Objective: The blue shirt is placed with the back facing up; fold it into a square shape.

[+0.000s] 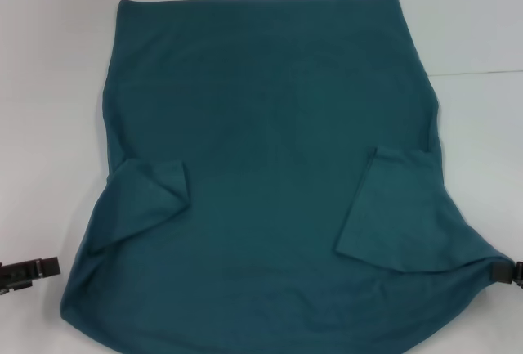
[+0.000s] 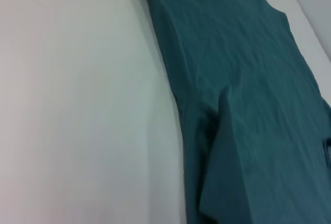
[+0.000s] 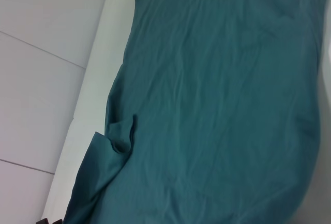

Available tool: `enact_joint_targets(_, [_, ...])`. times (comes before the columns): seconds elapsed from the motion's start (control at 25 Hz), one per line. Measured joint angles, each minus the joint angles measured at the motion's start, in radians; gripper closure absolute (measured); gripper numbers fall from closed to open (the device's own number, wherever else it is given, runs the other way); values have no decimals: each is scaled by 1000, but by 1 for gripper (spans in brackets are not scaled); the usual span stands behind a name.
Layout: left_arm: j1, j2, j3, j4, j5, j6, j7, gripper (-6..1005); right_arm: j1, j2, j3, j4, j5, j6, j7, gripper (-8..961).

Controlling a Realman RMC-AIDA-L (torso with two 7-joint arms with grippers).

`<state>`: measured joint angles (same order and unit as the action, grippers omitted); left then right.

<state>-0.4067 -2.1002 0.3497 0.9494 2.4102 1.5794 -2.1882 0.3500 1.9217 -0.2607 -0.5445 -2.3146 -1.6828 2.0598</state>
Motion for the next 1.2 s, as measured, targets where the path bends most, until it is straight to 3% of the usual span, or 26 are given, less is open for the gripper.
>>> enact_joint_targets(0.52, [-20,8,15,-27,49,61,-159,263,5,-5,0,0,-1,-8,11,924])
enact_joint_targets(0.88, [-38,24,9,-93,64,54,-210,263,4,-6,-5,0,-3,-9,11,924])
enact_joint_targets(1.2, [-38,24,-8,-98,78,21,-248,263,3,-6,-2,0,-4,-9,13,924])
